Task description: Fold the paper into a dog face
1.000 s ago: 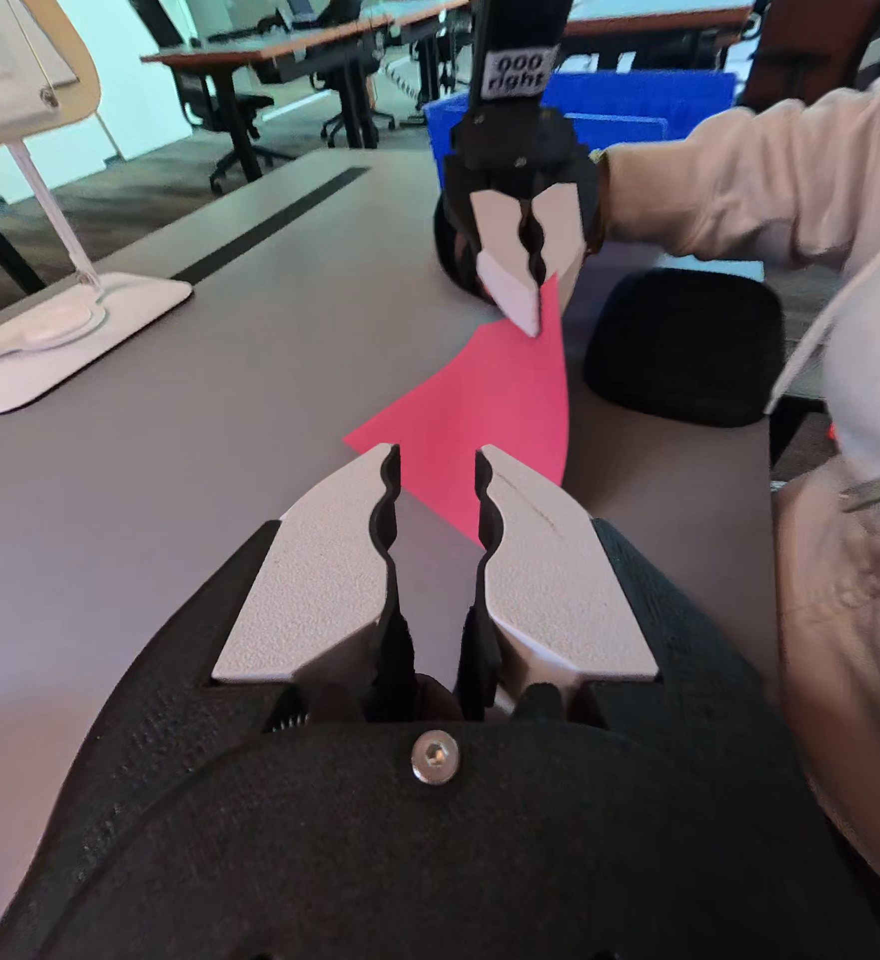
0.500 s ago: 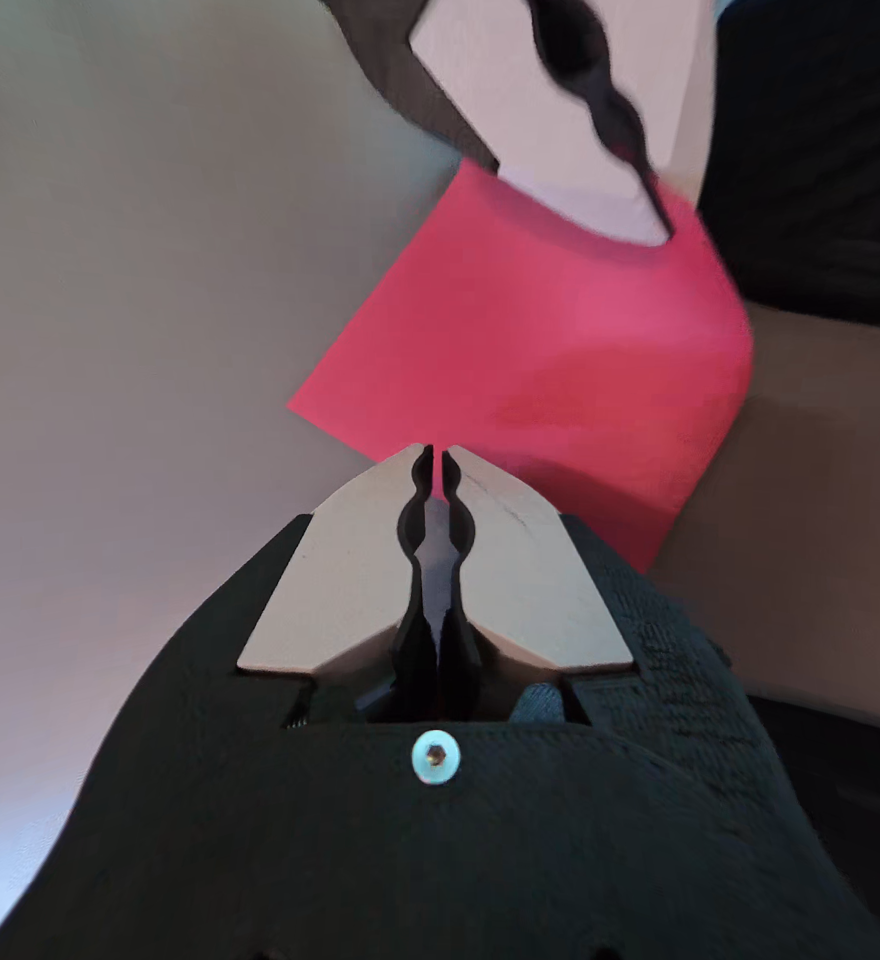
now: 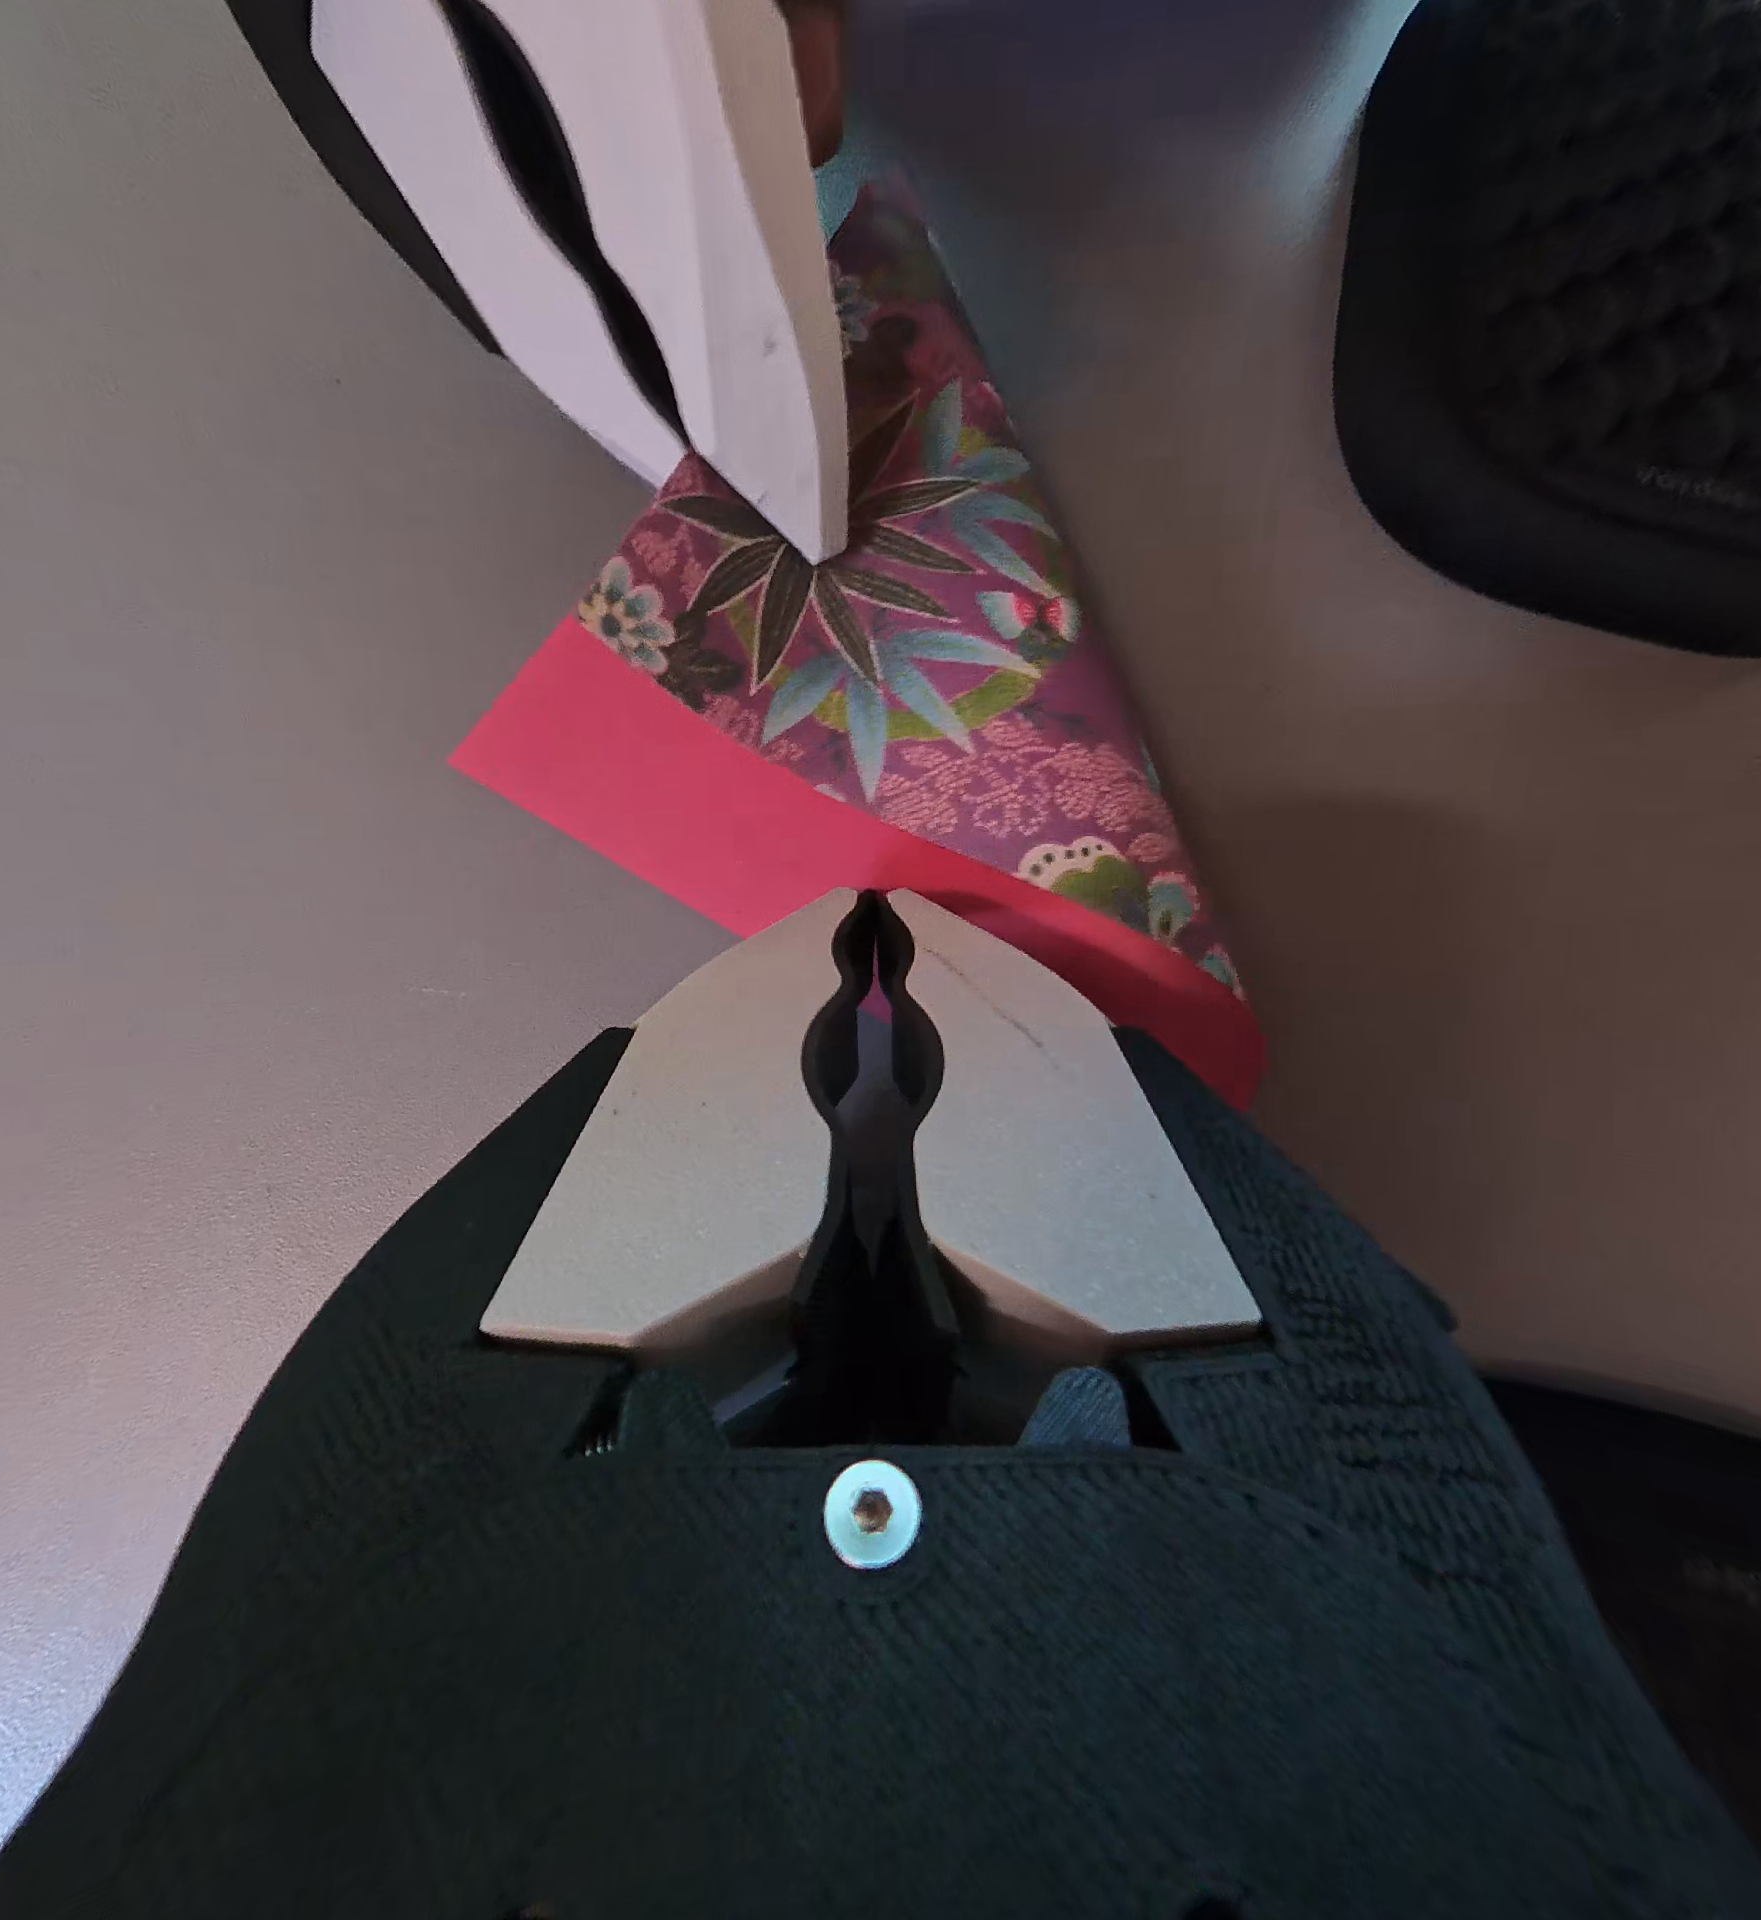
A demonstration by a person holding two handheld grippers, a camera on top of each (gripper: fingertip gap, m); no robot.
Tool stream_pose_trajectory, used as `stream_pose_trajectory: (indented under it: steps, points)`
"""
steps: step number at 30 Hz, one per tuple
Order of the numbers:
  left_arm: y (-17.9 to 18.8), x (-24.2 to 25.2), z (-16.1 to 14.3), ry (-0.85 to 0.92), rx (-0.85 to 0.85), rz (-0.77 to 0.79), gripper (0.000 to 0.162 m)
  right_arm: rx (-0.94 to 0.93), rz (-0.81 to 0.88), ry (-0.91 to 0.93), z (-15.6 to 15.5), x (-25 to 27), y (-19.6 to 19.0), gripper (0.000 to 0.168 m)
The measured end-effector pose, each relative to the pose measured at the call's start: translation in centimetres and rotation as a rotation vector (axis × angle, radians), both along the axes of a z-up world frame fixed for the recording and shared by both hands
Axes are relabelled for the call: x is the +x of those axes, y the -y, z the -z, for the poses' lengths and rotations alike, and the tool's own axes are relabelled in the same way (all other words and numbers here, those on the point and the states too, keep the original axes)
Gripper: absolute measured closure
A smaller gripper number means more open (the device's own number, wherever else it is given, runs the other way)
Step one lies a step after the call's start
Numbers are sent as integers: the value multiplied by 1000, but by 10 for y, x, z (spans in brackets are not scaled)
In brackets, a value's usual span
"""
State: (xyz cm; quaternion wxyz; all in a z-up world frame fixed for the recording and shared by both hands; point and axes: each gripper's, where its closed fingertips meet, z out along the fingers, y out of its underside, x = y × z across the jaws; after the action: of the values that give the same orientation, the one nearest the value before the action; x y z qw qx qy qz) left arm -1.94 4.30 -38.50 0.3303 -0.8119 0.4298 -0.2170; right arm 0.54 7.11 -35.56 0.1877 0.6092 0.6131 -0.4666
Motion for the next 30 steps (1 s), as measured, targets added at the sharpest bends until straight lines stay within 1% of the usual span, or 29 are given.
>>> stream_pose_trajectory:
  steps: [1, 12, 21, 30]
  points:
    - [0, 0, 0, 1, -1, 0, 161, 5, -1, 13, 2, 0, -1, 168]
    - [0, 0, 0, 7, -4, 1, 162, 34, 26, 1, 6, -2, -7, 168]
    - [1, 0, -1, 11, -7, 2, 161, 102, 0, 15, 13, -3, -6, 168]
    - [2, 0, -1, 19, -18, 8, 161, 108, -6, -12, 1, -3, -1, 168]
